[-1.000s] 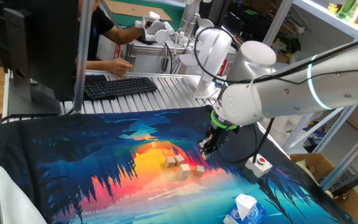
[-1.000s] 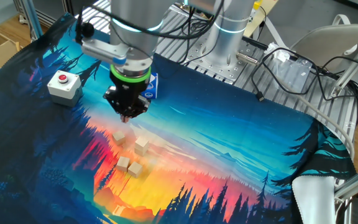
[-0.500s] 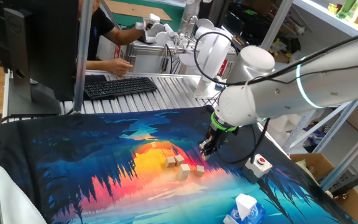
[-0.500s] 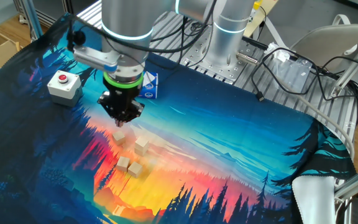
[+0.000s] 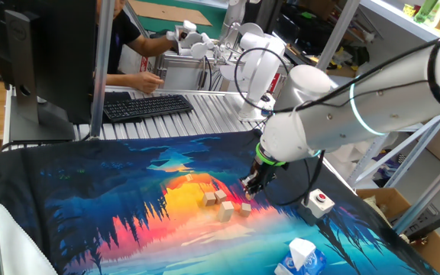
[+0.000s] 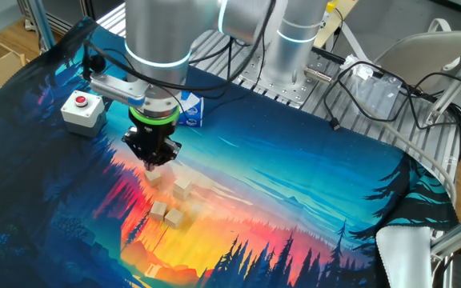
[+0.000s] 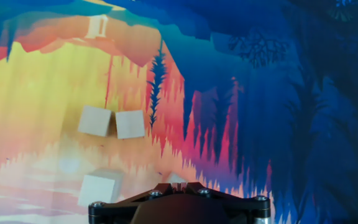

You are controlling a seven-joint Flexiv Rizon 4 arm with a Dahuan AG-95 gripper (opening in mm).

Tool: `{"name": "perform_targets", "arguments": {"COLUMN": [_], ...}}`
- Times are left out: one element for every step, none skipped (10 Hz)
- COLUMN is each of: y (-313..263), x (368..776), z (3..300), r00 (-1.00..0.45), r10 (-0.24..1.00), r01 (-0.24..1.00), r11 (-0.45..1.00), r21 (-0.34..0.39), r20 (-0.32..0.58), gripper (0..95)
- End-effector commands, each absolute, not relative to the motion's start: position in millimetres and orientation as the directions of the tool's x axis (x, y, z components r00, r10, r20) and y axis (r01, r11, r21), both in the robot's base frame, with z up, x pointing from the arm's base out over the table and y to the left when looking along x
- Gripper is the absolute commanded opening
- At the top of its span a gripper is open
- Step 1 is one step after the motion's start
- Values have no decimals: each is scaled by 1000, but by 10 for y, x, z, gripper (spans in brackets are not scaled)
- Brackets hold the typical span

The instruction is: Stack the blocks in a vertical line of five

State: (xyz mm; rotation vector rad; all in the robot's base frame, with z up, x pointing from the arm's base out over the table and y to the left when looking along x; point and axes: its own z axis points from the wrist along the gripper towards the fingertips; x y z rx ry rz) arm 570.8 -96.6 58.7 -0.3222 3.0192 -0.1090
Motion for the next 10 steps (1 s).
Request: {"name": "perform_targets", "arguments": {"y": [-994,-1017,-1037,-1049,-1069,-1092,-1127,-1161,-1174,-1177], "x": [5771,5789,5800,5802,5802,5798,5793,5787,5761,5757], "z": [534,512,507,513,514,506,471,405,371,369], "r00": [-970,-968,-974,-983,-989,-992,-995,-995,-995,-995], "r10": [-227,-235,-211,-162,-120,-84,-38,-8,2,7], "r01": [-222,-229,-205,-157,-115,-80,-35,-6,5,9], "r11": [973,971,976,986,992,996,999,1000,1000,1000], "r21": [-71,-71,-67,-61,-54,-44,-33,-22,-28,-22], "r20": [-90,-89,-88,-87,-88,-89,-94,-101,-99,-99], "gripper": [0,0,0,0,0,0,0,0,0,0]}}
